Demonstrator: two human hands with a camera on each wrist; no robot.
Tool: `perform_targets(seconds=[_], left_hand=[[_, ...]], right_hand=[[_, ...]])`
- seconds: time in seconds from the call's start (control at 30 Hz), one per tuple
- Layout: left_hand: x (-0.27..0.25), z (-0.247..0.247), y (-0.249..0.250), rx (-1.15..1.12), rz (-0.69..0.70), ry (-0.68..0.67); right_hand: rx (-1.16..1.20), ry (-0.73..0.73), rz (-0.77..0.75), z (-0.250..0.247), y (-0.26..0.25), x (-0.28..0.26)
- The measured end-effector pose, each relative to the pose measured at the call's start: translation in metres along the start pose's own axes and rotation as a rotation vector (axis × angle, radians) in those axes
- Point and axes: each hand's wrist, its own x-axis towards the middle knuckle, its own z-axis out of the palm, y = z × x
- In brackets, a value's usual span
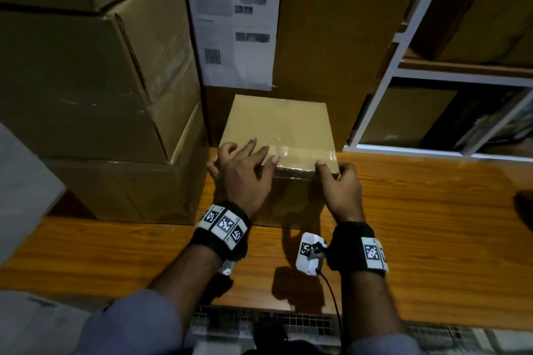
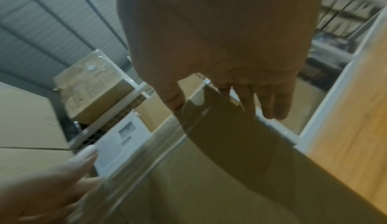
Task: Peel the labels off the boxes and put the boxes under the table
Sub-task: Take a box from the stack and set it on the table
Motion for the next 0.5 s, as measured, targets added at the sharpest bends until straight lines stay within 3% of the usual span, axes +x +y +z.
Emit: perform_targets(seconds=[0.23, 0.37, 0.5], left_hand=[[-0.003, 0.000, 0.015, -0.018, 0.043, -0.048], [-0.008, -0.002, 0.024, -0.027, 0.030, -0.071], [-0.008, -0.007, 0.028, -0.201, -0.023, -0.116]], right_hand=[[0.032, 0.062, -0.088, -0.018, -0.001, -0.008], [0.005, 0.085, -0.229, -0.026, -0.010, -0.011], [-0.041, 0.112, -0.378, -0.035, -0.025, -0.010]])
